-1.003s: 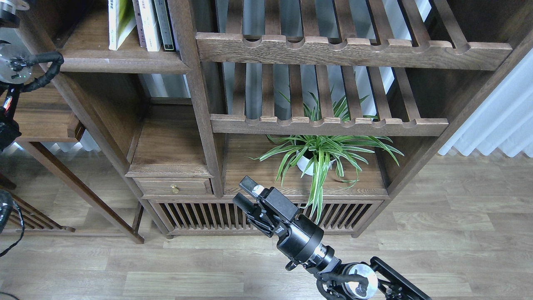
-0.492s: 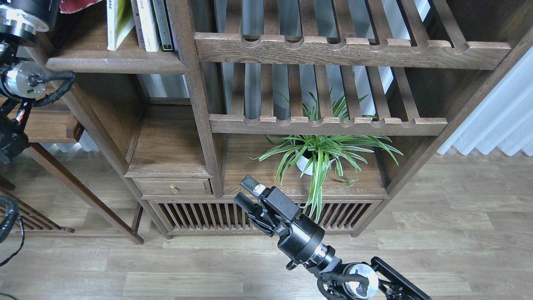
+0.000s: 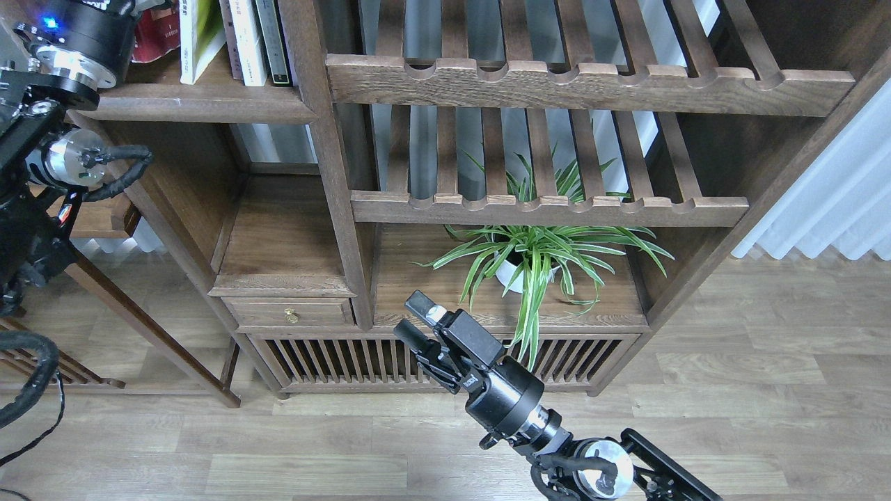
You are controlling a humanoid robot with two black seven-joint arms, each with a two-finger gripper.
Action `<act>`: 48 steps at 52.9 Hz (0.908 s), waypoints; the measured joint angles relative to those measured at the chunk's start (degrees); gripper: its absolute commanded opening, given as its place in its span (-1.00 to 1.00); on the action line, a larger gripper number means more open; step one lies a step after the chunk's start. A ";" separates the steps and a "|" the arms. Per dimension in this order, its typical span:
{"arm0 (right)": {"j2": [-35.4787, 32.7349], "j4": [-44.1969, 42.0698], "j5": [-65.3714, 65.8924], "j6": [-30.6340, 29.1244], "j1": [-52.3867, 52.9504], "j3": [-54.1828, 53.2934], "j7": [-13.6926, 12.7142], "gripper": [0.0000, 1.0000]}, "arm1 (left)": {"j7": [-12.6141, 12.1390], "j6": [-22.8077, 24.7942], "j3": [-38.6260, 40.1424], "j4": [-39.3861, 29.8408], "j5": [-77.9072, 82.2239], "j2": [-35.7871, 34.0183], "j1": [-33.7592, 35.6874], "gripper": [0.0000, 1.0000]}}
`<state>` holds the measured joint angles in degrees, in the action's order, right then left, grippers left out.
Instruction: Organize books on shelf
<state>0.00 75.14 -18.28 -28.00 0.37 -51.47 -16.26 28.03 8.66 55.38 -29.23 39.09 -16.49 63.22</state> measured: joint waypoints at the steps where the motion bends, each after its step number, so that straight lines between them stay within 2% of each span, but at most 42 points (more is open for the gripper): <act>1: 0.00 0.00 0.00 0.00 0.00 -0.01 0.00 0.95 | 0.00 0.02 -0.07 0.13 -0.02 0.08 0.00 -0.64; 9: 0.00 0.00 0.00 0.00 -0.02 -0.03 0.00 0.95 | 0.01 0.05 -0.35 0.38 -0.16 0.34 0.04 -0.45; 17: 0.00 0.00 0.00 0.00 -0.02 0.24 0.00 0.95 | 0.01 0.05 -0.51 0.05 -0.24 1.01 0.16 -0.36; 48: 0.00 -0.13 0.16 0.00 0.07 0.34 0.00 0.95 | -0.03 -0.38 2.85 -4.39 -0.24 1.97 1.88 -0.33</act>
<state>0.00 75.01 -18.12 -28.00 0.44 -51.13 -16.26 28.00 8.28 58.23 -33.61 38.84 -14.52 65.10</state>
